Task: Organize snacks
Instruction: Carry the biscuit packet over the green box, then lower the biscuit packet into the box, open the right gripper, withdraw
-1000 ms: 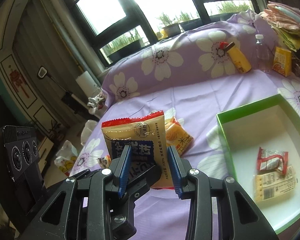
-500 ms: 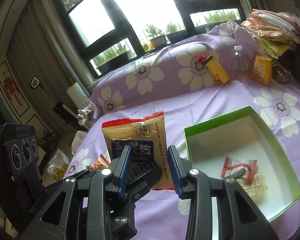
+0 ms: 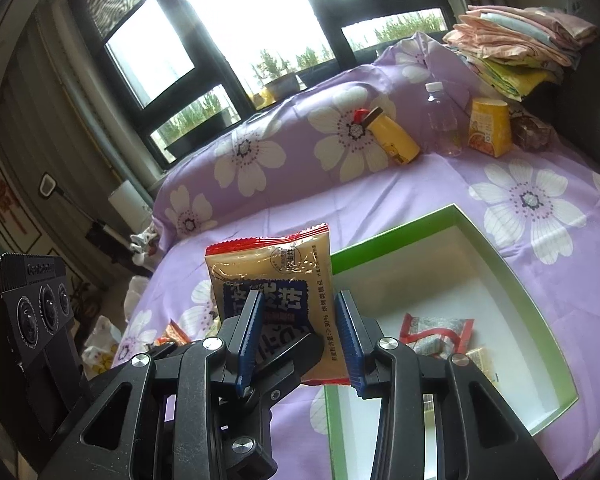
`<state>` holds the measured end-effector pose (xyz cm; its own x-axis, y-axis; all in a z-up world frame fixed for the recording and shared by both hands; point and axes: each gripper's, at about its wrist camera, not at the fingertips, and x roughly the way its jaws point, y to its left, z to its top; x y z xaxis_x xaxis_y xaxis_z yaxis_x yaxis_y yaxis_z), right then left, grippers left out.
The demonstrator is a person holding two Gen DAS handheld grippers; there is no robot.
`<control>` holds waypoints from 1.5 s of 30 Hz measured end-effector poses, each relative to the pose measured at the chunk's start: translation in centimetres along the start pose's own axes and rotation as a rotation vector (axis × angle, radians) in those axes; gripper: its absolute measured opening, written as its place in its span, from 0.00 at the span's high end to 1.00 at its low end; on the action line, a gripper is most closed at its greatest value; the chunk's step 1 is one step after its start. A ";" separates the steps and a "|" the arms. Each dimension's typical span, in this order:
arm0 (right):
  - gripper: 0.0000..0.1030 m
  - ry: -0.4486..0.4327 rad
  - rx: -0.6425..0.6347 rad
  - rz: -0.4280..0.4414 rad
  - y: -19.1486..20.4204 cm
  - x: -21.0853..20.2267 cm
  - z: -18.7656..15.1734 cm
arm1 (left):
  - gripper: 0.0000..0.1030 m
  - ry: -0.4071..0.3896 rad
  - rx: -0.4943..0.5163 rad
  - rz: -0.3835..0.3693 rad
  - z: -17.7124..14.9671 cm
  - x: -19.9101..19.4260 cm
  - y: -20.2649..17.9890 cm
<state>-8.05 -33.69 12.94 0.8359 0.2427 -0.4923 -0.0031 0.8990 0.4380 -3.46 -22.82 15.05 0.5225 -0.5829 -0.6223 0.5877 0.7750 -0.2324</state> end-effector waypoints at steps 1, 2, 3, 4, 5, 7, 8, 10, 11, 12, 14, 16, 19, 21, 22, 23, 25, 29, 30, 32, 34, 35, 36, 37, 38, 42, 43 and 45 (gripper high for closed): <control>0.61 0.000 0.010 -0.001 -0.3 0.0 0.0 | 0.61 0.004 0.003 -0.004 0.0 0.3 -0.2; 0.61 0.000 0.016 -0.005 -0.6 0.1 0.1 | 0.61 0.010 0.005 -0.010 0.1 0.6 -0.3; 0.61 0.000 0.020 -0.012 -0.9 0.2 0.1 | 0.62 0.017 0.006 -0.015 0.1 0.9 -0.3; 0.61 0.000 0.022 -0.020 -1.1 0.2 0.1 | 0.62 0.021 0.009 -0.018 0.2 1.2 -0.4; 0.61 0.000 0.025 -0.025 -1.4 0.3 0.1 | 0.62 0.023 0.011 -0.019 0.2 1.5 -0.5; 0.61 0.006 0.038 -0.029 -1.9 0.7 0.2 | 0.62 0.028 0.009 -0.020 0.2 2.0 -0.5; 0.61 0.011 0.047 -0.027 -2.2 0.9 0.2 | 0.63 0.033 0.007 -0.024 0.2 2.3 -0.5; 0.61 0.023 0.064 -0.032 -2.7 1.3 0.3 | 0.65 0.047 0.010 -0.032 0.2 2.8 -0.6; 0.61 0.031 0.071 -0.038 -2.9 1.5 0.3 | 0.65 0.052 0.008 -0.033 0.3 3.0 -0.6; 0.61 0.037 0.076 -0.037 -3.2 1.7 0.3 | 0.65 0.056 0.007 -0.035 0.3 3.2 -0.6; 0.61 0.041 0.084 -0.034 -3.5 1.9 0.3 | 0.65 0.061 0.007 -0.042 0.3 3.6 -0.6; 0.61 0.043 0.099 -0.032 -4.0 2.1 0.2 | 0.66 0.072 0.005 -0.047 0.2 4.1 -0.7; 0.61 0.059 0.112 -0.041 -4.5 2.6 0.0 | 0.66 0.092 -0.003 -0.055 0.1 5.0 -0.6; 0.61 0.074 0.123 -0.045 -4.9 3.0 0.0 | 0.66 0.102 -0.007 -0.061 0.0 5.7 -0.5; 0.61 0.081 0.130 -0.046 -5.2 3.2 0.0 | 0.66 0.109 -0.011 -0.065 -0.1 6.0 -0.5; 0.61 0.089 0.139 -0.047 -5.5 3.5 0.0 | 0.66 0.117 -0.015 -0.069 -0.1 6.3 -0.5; 0.61 0.109 0.159 -0.049 -6.1 3.9 -0.1 | 0.67 0.130 -0.022 -0.079 -0.2 7.0 -0.5; 0.61 0.140 0.183 -0.074 -6.8 4.4 -0.1 | 0.67 0.153 -0.027 -0.088 -0.1 8.0 -0.8; 0.61 0.141 0.188 -0.079 -7.0 4.5 -0.1 | 0.67 0.158 -0.028 -0.085 0.0 8.2 -1.0; 0.61 0.144 0.214 -0.073 -7.6 4.6 -0.2 | 0.67 0.168 -0.025 -0.076 0.0 8.6 -1.2; 0.61 0.157 0.238 -0.062 -8.3 4.9 -0.4 | 0.68 0.181 -0.024 -0.070 -0.1 9.0 -1.2; 0.61 0.163 0.248 -0.057 -8.5 5.1 -0.5 | 0.68 0.188 -0.025 -0.066 -0.2 9.2 -1.2; 0.61 0.168 0.259 -0.050 -8.8 5.3 -0.5 | 0.68 0.194 -0.024 -0.061 -0.2 9.3 -1.2; 0.61 0.173 0.269 -0.043 -9.0 5.5 -0.6 | 0.68 0.198 -0.026 -0.057 -0.3 9.5 -1.1; 0.61 0.178 0.278 -0.037 -9.2 5.6 -0.7 | 0.68 0.202 -0.028 -0.055 -0.3 9.6 -1.1; 0.61 0.186 0.304 -0.040 -9.8 6.0 -1.1 | 0.68 0.222 -0.040 -0.052 -0.8 10.3 -1.2; 0.61 0.192 0.307 -0.046 -10.0 6.1 -1.1 | 0.68 0.230 -0.041 -0.047 -0.9 10.5 -1.3; 0.61 0.207 0.310 -0.050 -10.2 6.5 -1.3 | 0.68 0.237 -0.044 -0.044 -1.0 10.7 -1.2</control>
<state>-3.28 -40.81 4.35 0.7021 0.2985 -0.6465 0.2279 0.7659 0.6012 0.83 -29.78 7.95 0.3344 -0.5471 -0.7674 0.5771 0.7626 -0.2923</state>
